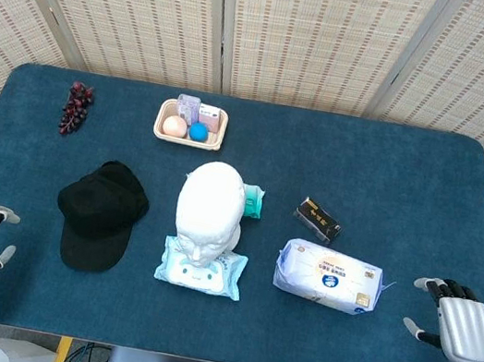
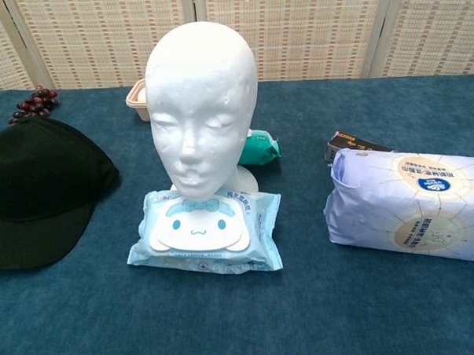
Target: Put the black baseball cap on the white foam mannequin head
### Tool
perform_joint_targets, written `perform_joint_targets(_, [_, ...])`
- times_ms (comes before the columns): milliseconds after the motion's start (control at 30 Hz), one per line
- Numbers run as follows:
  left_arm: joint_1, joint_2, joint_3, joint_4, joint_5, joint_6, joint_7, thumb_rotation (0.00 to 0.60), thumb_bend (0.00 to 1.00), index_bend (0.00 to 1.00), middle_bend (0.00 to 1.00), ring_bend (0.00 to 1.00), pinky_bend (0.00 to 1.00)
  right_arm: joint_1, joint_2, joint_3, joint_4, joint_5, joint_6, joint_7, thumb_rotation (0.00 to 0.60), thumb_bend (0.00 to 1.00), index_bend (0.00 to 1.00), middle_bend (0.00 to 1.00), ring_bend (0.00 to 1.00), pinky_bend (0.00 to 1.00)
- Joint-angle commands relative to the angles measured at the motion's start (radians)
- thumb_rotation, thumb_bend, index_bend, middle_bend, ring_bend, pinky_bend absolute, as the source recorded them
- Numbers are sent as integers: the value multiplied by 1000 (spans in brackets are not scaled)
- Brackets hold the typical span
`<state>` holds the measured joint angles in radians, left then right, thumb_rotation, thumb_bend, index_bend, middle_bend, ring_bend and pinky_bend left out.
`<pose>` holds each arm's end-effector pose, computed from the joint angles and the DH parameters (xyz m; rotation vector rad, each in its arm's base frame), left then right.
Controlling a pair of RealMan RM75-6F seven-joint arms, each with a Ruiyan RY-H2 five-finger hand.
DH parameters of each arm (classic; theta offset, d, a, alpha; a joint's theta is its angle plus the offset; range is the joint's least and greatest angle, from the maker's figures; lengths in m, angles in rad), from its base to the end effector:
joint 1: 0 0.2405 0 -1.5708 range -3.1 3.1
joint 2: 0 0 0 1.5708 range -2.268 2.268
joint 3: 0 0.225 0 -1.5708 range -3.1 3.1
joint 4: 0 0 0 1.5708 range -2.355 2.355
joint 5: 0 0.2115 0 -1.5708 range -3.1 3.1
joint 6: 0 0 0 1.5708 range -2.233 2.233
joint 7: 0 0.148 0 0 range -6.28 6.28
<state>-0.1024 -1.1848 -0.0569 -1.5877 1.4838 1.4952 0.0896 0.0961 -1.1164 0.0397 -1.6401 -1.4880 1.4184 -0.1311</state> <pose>-0.2796 0.1890 0.1302 -1.3867 -0.8530 -0.8861 -0.2824 -0.1829 0.1323 1.4641 -0.8757 0.7851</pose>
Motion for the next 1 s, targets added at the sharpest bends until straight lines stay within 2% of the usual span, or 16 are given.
perform_joint_targets(33, [1, 2, 0, -1, 3, 3, -2, 600, 259, 376, 331, 286, 476, 1, 0, -1, 0, 0, -3, 0, 600, 0, 356, 400, 299, 327])
perform_joint_targets(467, [1, 4, 8, -13, 11, -1, 1, 600, 259, 377, 336, 288, 478, 10, 0, 2, -2, 11, -19, -4, 600, 0, 356, 399, 299, 328])
perform_joint_targets(600, [1, 2, 23, -11, 33, -4, -7, 600, 259, 387, 367, 297, 484, 13, 0, 2, -2, 8, -22, -1, 600, 0, 356, 400, 299, 328])
perform_joint_targets(733, [1, -5, 35, -2, 85, 22, -20, 600, 259, 433, 454, 345, 516, 16, 2, 4, -1, 17, -31, 3, 600, 0, 356, 400, 299, 328])
perform_joint_targets(800, [0, -27, 36, 30, 132, 58, -35, 600, 203, 500, 557, 405, 538, 17, 3, 5, -2, 19, -31, 3, 600, 0, 356, 400, 299, 327])
perform_joint_targets(867, [-5, -55, 38, 75, 177, 90, -67, 600, 64, 596, 688, 478, 555, 18, 2, 6, -3, 18, -30, 3, 600, 0, 356, 400, 299, 327])
perform_joint_targets(933, [-10, -83, 45, 123, 228, 123, -114, 600, 7, 641, 750, 508, 559, 20, 2, 5, -2, 16, -32, 4, 600, 0, 356, 400, 299, 327])
perform_joint_targets(1000, [-16, -107, 52, 160, 271, 152, -137, 600, 0, 657, 770, 517, 559, 22, 1, 4, 0, 19, -40, 3, 600, 0, 356, 400, 299, 327])
